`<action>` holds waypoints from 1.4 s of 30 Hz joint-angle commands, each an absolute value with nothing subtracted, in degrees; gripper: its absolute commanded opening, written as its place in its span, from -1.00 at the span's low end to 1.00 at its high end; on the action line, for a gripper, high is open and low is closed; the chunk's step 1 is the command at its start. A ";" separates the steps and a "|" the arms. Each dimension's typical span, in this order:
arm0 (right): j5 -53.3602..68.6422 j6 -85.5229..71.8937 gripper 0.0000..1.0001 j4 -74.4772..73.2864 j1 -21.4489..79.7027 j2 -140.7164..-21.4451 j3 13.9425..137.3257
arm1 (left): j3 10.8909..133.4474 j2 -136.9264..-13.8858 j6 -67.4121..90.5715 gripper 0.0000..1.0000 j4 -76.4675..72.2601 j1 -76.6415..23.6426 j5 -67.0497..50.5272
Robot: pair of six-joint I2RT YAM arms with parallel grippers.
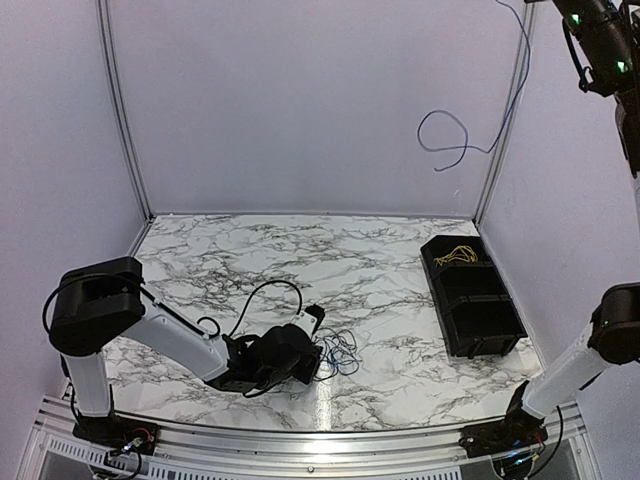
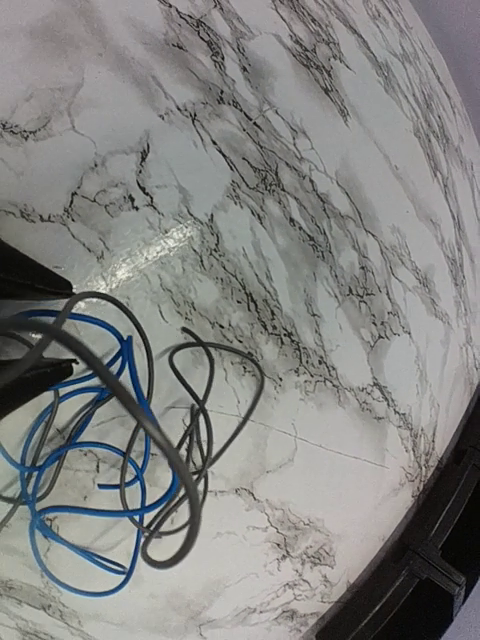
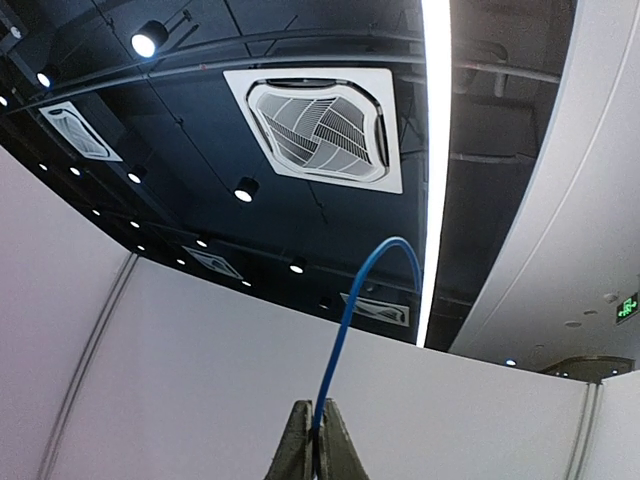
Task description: Untangle the cables
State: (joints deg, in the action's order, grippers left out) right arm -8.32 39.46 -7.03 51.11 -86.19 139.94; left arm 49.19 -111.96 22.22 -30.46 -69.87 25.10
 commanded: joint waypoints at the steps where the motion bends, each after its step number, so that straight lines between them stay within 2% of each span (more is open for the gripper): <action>1: -15.95 44.54 -1.00 -4.31 48.76 -82.53 132.14 | 47.66 -105.86 23.13 -0.46 -30.89 -70.43 25.16; 6: -15.93 44.01 -1.00 -5.73 42.19 -76.09 118.75 | 47.89 -100.17 24.53 -0.17 -27.87 -71.15 25.23; 11: -12.66 39.35 -1.00 -9.94 34.04 -72.45 109.77 | 48.31 -97.04 24.86 -0.07 -25.69 -72.60 25.79; 23: -2.93 34.06 -1.00 -9.82 16.47 -65.91 91.54 | 49.51 -95.22 25.33 -0.03 -22.65 -73.48 28.35; 31: 3.81 31.48 -1.00 -10.20 6.14 -63.63 84.83 | 49.66 -95.33 25.26 -0.01 -21.09 -73.48 29.11; 42: 5.53 31.17 -1.00 -12.60 3.25 -60.26 78.77 | 49.75 -96.15 25.83 0.00 -19.48 -73.48 29.97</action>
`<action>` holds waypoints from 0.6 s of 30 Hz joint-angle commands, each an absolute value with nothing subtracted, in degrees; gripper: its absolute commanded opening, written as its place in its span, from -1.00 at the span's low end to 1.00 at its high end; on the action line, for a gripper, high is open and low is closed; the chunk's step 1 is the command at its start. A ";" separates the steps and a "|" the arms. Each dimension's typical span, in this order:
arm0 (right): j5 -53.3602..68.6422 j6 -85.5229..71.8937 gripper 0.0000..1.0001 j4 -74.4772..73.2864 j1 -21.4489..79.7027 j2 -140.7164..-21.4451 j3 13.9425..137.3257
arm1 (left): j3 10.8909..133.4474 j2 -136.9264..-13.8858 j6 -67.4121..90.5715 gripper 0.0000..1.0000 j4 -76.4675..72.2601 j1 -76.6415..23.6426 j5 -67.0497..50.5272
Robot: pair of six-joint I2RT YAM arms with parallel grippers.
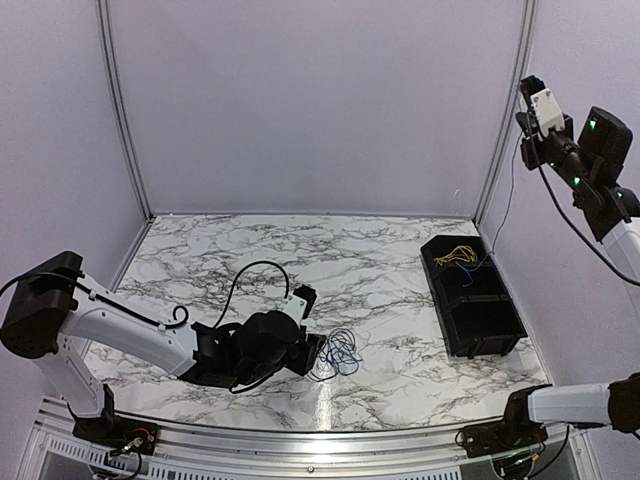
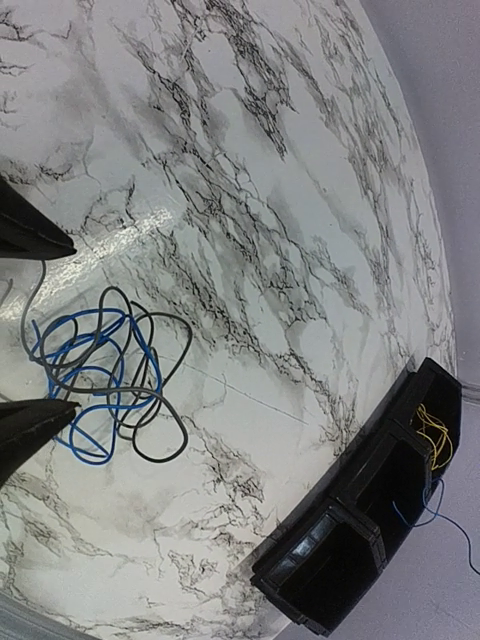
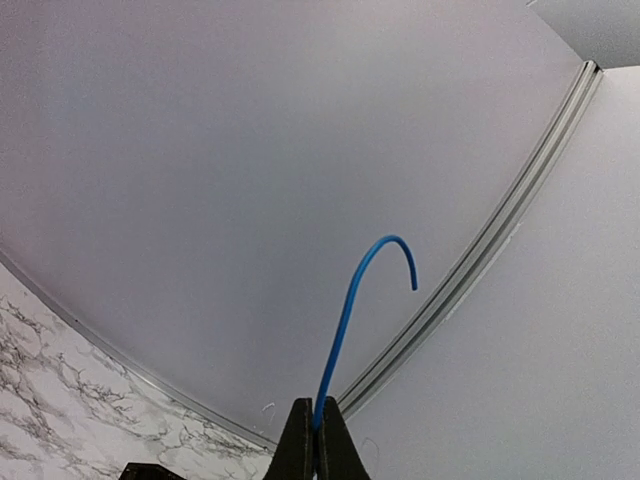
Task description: Untangle the cables
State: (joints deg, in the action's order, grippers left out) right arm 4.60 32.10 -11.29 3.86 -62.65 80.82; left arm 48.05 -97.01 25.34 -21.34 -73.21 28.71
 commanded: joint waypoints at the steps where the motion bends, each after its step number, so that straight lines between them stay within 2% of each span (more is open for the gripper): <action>1: 5.32 31.31 -1.00 -12.76 3.19 -59.88 77.76 | 49.79 -96.14 25.96 0.00 -19.43 -73.48 29.97; 18: 7.53 35.18 -1.00 -16.60 0.62 -58.44 61.58 | 49.44 -95.12 27.53 0.01 -17.52 -73.52 30.42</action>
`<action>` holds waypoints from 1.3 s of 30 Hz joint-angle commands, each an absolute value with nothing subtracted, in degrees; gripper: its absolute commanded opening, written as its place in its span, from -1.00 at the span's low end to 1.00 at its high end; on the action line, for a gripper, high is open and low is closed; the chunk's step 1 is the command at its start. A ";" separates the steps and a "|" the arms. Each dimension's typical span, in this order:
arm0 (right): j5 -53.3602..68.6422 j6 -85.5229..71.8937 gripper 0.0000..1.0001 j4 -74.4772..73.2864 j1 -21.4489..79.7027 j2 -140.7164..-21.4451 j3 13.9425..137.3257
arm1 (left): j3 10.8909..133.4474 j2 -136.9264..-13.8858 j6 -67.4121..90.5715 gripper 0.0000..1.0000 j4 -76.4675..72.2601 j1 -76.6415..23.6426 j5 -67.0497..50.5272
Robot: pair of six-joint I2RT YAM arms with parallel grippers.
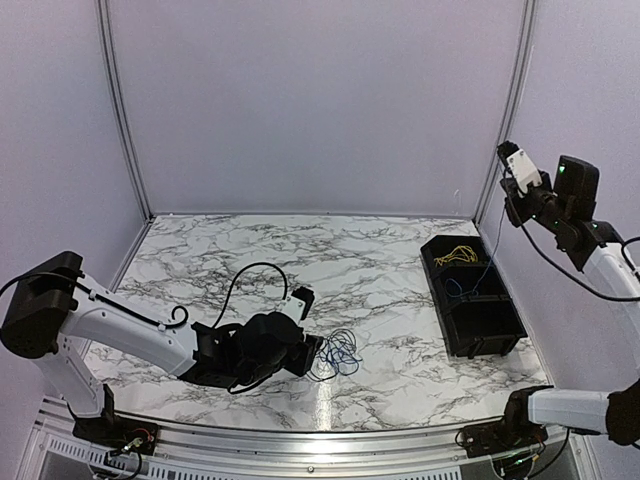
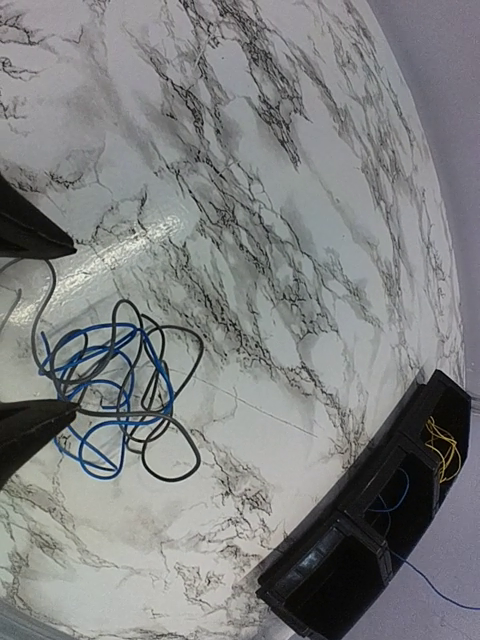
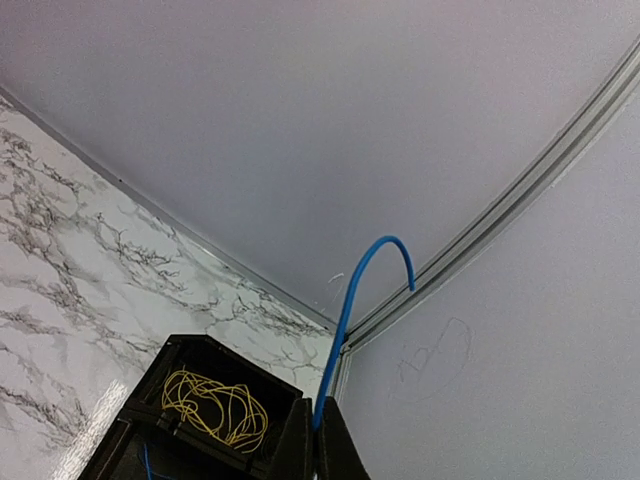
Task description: Untangle the cables
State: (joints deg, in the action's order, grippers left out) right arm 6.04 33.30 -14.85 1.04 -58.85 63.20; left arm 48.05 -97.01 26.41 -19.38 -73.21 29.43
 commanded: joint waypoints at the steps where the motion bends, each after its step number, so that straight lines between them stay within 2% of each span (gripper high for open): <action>1: 8.01 35.61 -1.00 -17.59 -0.22 -58.83 61.07 | 49.39 -95.14 27.85 0.01 -17.43 -73.48 30.39; 12: 17.52 41.58 -1.00 -30.79 -5.54 -68.09 61.58 | 49.24 -95.04 29.46 0.02 -16.32 -74.07 30.41; 22: 19.83 41.78 -1.00 -37.30 -5.93 -76.07 63.65 | 48.98 -95.22 31.29 0.02 -15.67 -75.03 31.52; 27: 19.39 39.02 -1.00 -32.95 -8.14 -79.25 63.67 | 48.88 -95.28 32.19 0.02 -15.43 -75.70 32.14; 32: 17.06 34.19 -1.00 -22.38 -12.20 -80.79 64.28 | 48.79 -95.13 32.65 0.02 -15.04 -76.19 32.43; 39: 17.71 30.28 -1.00 -10.77 -12.74 -80.59 62.18 | 49.37 -95.43 32.15 0.03 -14.53 -76.29 32.43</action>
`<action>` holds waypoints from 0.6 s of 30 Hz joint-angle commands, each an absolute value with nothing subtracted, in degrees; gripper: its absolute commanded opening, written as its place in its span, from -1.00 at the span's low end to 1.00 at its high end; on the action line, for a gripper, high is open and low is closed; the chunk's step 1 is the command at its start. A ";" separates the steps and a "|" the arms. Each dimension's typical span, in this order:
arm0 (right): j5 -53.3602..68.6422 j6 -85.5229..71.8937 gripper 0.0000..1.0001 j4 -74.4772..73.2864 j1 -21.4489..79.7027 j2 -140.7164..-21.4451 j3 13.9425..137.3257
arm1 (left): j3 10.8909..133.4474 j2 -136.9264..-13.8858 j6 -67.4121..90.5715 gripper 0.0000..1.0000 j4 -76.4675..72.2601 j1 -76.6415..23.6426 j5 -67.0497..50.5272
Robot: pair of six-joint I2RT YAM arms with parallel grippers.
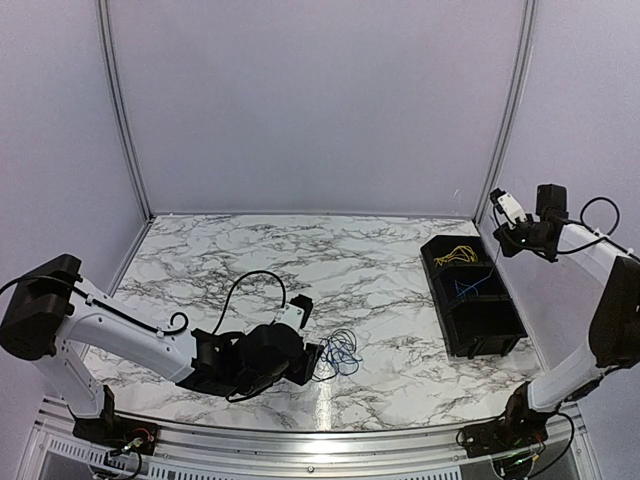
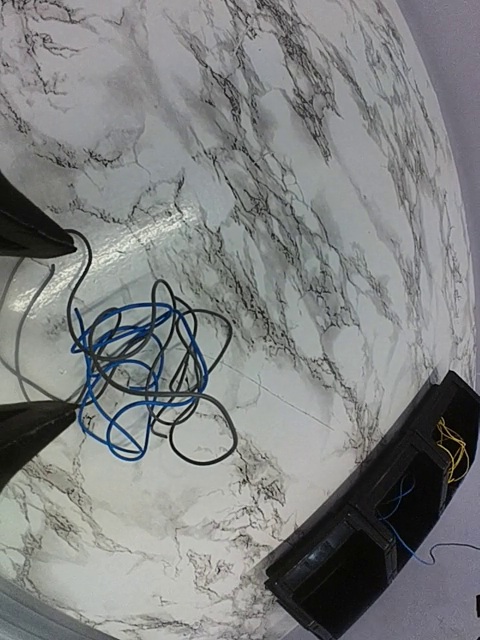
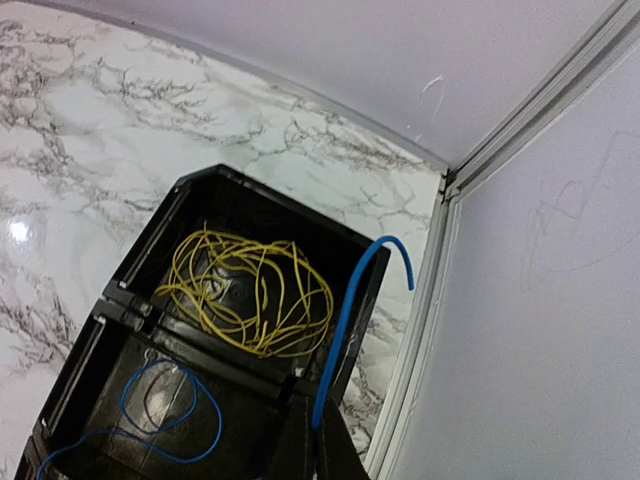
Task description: Untangle the cables
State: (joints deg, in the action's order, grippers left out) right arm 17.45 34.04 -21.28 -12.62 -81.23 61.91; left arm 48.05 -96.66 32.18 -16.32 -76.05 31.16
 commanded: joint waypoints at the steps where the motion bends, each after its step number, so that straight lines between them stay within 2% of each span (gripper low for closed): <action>1: 17.63 30.00 -1.00 -8.99 -12.74 -80.14 60.87 | 49.51 -95.58 32.14 0.03 -14.50 -76.24 32.43; 7: 18.85 34.03 -1.00 -2.84 -12.74 -77.25 52.01 | 49.92 -96.02 32.12 0.03 -14.33 -76.29 32.26; 18: 25.69 50.67 -1.00 -13.59 -12.71 -72.08 45.30 | 50.07 -96.66 32.25 0.03 -14.24 -76.22 31.87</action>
State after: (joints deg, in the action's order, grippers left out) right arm 22.74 42.98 -8.93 -12.62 -74.24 46.46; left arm 48.31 -96.68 32.18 -15.86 -76.07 31.16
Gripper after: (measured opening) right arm 0.022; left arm 0.513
